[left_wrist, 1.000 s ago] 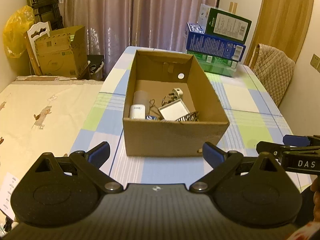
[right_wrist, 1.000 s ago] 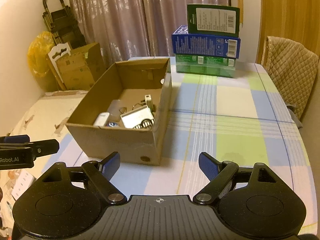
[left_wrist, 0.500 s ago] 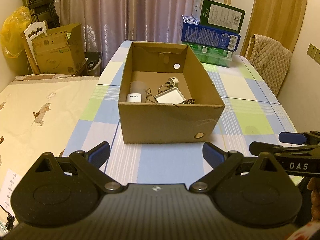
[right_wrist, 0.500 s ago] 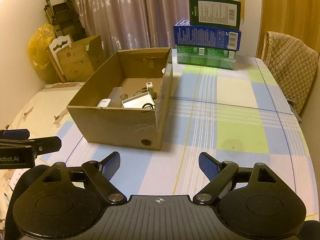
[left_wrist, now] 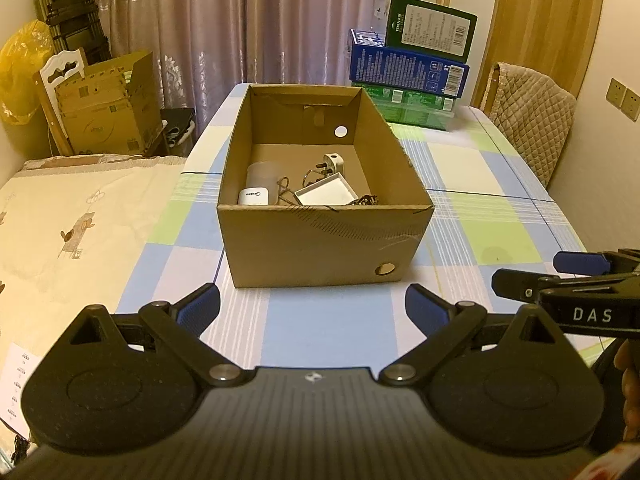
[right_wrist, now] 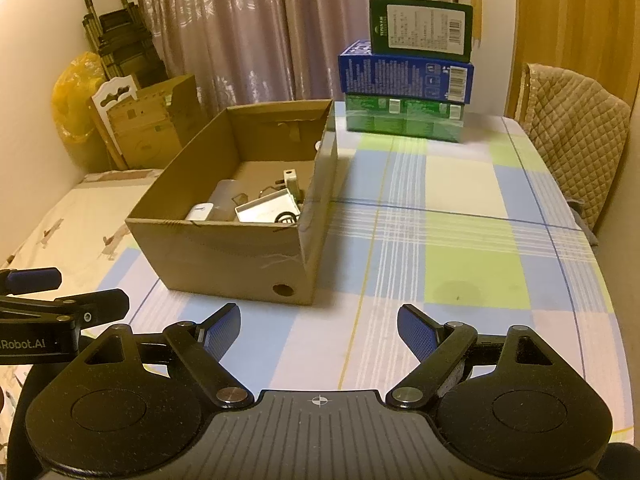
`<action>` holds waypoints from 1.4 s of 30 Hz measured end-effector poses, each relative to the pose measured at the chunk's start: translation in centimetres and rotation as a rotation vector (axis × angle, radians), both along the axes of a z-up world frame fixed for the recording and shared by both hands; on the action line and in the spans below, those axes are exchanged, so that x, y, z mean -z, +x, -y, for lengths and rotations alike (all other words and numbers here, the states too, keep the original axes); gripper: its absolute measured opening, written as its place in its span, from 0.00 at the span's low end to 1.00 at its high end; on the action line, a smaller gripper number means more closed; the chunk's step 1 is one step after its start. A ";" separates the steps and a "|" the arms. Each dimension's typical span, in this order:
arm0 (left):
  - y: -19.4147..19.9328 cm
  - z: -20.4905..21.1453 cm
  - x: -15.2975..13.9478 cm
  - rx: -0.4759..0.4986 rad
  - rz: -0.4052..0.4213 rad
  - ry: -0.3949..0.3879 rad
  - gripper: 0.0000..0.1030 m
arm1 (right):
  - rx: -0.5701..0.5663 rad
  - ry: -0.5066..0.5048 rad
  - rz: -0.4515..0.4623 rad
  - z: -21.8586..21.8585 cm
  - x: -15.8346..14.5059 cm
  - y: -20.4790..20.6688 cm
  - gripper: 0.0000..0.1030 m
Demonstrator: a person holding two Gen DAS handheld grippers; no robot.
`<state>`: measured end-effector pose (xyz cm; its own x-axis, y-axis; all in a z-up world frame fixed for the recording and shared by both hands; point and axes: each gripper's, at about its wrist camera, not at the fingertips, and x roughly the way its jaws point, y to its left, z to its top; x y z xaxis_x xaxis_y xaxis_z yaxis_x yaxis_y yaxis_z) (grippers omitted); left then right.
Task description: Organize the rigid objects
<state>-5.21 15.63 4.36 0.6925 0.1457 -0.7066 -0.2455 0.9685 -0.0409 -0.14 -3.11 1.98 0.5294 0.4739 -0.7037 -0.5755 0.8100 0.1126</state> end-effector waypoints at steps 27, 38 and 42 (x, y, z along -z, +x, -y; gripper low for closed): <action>0.4 0.4 0.0 0.008 0.003 0.002 0.95 | 0.011 0.003 0.002 0.4 -0.4 0.3 0.80; 0.3 0.5 0.0 0.008 0.004 0.003 0.95 | 0.012 0.002 0.001 0.5 -0.4 0.2 0.80; 0.3 0.5 0.0 0.008 0.004 0.003 0.95 | 0.012 0.003 0.001 0.5 -0.3 0.2 0.80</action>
<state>-4.91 15.10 4.37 0.6963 0.1427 -0.7034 -0.2379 0.9705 -0.0386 0.08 -3.61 2.32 0.5358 0.4699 -0.7015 -0.5659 0.8164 0.1146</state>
